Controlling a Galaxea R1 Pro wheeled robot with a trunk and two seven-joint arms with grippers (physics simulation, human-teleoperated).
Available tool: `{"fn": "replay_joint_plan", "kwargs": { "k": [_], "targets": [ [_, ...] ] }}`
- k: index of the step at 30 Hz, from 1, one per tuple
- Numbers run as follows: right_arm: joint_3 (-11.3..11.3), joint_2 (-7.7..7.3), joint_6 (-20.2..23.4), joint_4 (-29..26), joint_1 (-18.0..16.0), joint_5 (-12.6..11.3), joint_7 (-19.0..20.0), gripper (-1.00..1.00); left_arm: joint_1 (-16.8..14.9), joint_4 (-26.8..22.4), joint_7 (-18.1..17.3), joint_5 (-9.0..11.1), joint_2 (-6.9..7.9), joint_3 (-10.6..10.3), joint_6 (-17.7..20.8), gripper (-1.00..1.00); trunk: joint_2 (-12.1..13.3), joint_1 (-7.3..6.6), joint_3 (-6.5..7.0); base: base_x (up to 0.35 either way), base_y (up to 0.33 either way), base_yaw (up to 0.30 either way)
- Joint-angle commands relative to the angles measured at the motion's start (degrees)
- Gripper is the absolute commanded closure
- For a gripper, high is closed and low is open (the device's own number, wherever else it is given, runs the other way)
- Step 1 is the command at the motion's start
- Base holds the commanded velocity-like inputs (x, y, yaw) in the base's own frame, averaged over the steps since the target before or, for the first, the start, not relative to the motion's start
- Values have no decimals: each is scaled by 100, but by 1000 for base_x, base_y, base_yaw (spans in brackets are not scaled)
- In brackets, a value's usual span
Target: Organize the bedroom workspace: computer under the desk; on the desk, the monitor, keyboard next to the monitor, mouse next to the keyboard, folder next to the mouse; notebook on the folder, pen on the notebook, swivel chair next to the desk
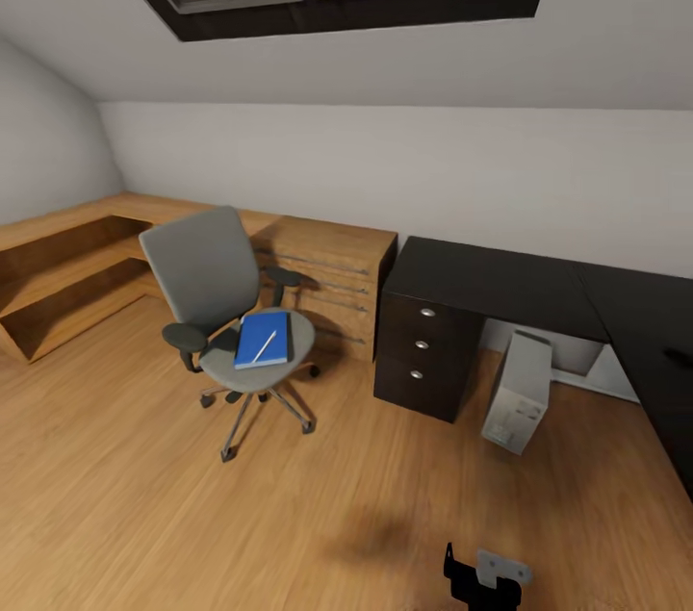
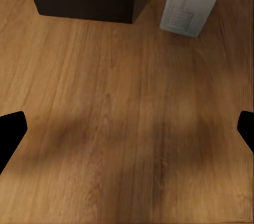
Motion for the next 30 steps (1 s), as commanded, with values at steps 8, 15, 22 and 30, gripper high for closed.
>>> {"fn": "replay_joint_plan", "kwargs": {
  "k": [8,15,22,30],
  "targets": [
    [-34,-12,-11,11,-7,62,-35,-100,-2,61,45,55,6,-48,-27,-100,319,-176,139,0,0,-259],
    [-27,-24,-10,11,-7,62,-35,-100,-2,106,45,52,5,-48,-31,-100,600,-330,264,0,0,-267],
    [-26,-31,-10,11,-7,70,-35,-100,-2,115,45,52,5,-48,-32,-100,880,-484,387,0,0,-266],
    [-26,-26,-10,11,-7,64,-39,-100,-2,115,45,52,6,-48,-32,-100,1201,-660,505,0,0,-205]
  ]
}}
